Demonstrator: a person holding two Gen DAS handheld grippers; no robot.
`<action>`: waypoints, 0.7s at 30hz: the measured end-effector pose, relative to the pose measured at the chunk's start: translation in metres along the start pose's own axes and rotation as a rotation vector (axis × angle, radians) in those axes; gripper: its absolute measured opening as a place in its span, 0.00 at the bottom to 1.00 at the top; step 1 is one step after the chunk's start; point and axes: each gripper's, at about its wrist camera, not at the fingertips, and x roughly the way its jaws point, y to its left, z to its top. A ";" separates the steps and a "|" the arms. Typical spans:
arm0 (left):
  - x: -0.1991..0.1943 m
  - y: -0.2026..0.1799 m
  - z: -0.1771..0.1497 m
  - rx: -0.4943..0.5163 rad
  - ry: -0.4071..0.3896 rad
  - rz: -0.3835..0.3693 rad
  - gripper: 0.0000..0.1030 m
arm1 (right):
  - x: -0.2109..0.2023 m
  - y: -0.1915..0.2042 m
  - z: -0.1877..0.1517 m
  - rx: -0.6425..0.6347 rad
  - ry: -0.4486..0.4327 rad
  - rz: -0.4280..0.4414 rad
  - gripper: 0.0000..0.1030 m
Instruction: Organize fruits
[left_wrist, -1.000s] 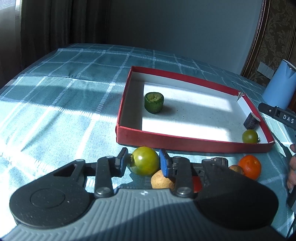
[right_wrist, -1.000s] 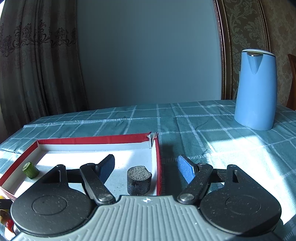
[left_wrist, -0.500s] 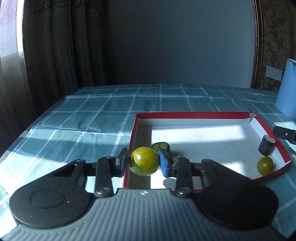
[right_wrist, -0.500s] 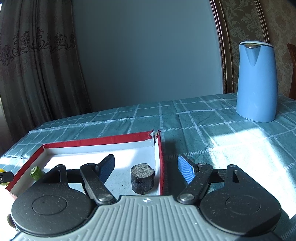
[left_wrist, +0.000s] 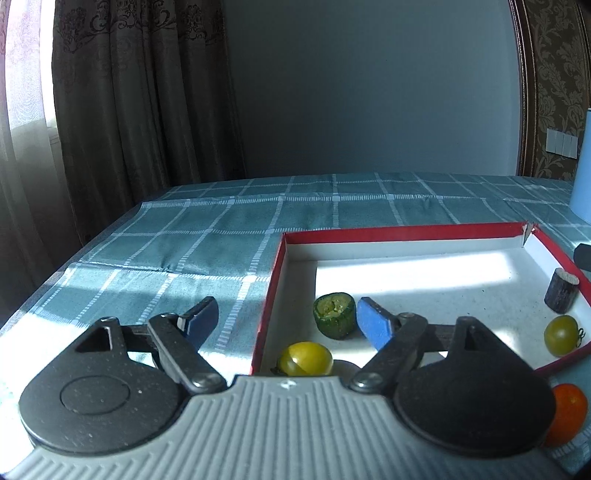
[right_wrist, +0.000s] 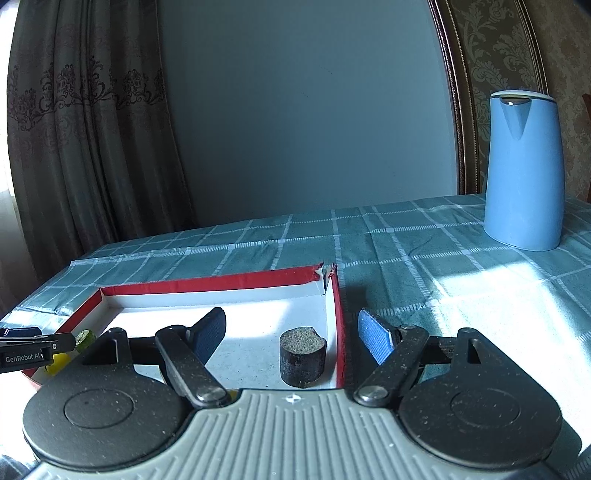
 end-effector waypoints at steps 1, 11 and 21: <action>-0.007 0.003 -0.003 0.000 -0.016 0.003 0.80 | -0.002 0.001 0.000 -0.007 -0.010 0.002 0.79; -0.059 0.036 -0.041 -0.016 -0.049 -0.242 0.93 | -0.005 0.005 -0.002 -0.029 -0.017 -0.001 0.79; -0.066 0.023 -0.056 0.128 -0.049 -0.219 0.88 | -0.004 0.000 -0.005 -0.009 0.002 -0.010 0.79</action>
